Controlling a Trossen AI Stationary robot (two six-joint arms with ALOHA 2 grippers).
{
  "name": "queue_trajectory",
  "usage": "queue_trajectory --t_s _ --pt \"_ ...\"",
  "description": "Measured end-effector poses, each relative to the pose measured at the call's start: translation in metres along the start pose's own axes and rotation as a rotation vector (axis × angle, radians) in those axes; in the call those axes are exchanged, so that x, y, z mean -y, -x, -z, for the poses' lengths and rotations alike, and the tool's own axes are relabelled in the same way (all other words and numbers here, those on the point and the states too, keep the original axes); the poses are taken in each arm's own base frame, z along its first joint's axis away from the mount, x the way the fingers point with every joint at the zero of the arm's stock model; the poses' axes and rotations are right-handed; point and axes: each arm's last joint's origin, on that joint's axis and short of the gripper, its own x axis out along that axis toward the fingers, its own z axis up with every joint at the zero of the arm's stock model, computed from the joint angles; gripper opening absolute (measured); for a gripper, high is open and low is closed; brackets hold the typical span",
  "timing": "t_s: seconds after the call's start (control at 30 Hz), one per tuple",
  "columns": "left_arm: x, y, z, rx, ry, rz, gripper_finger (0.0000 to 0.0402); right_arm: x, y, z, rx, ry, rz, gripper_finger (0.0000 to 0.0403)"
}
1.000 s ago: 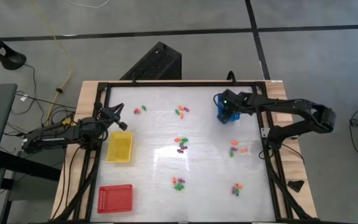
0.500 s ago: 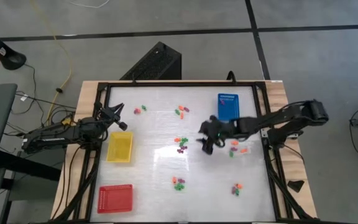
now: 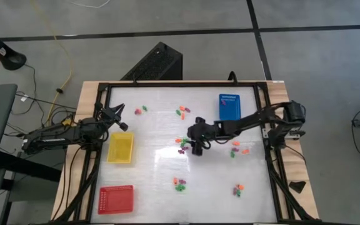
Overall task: Sort Halloween decoration
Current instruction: Put the green skeleton toy into the yellow bin
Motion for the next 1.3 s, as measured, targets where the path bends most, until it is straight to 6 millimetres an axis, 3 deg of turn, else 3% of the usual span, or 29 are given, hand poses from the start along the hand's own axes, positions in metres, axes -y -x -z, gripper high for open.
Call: queue_trajectory --t_s 0.27,0.6,0.8,0.97,1.2,1.3 --pt "0.0 0.0 0.0 0.0 0.0 0.0 0.0018 0.013 -0.024 0.011 -0.068 -0.019 -0.038 0.0228" --pt "0.0 0.0 0.0 0.0 0.0 0.0 0.0018 0.01 -0.026 0.011 -0.065 -0.015 -0.048 0.0228" --pt "0.0 0.0 0.0 0.0 0.0 0.0 0.0018 0.003 -0.04 0.021 -0.088 -0.009 -0.055 0.0219" --pt "0.0 0.0 0.0 0.0 0.0 0.0 0.0018 0.002 -0.045 0.027 -0.116 -0.004 -0.056 0.0173" --pt "0.0 0.0 0.0 0.0 0.0 0.0 0.0018 0.003 -0.035 0.019 -0.091 -0.005 -0.049 0.0062" --pt "0.0 0.0 0.0 0.0 0.0 0.0 0.0018 0.004 -0.027 0.015 -0.081 -0.007 -0.05 0.006"
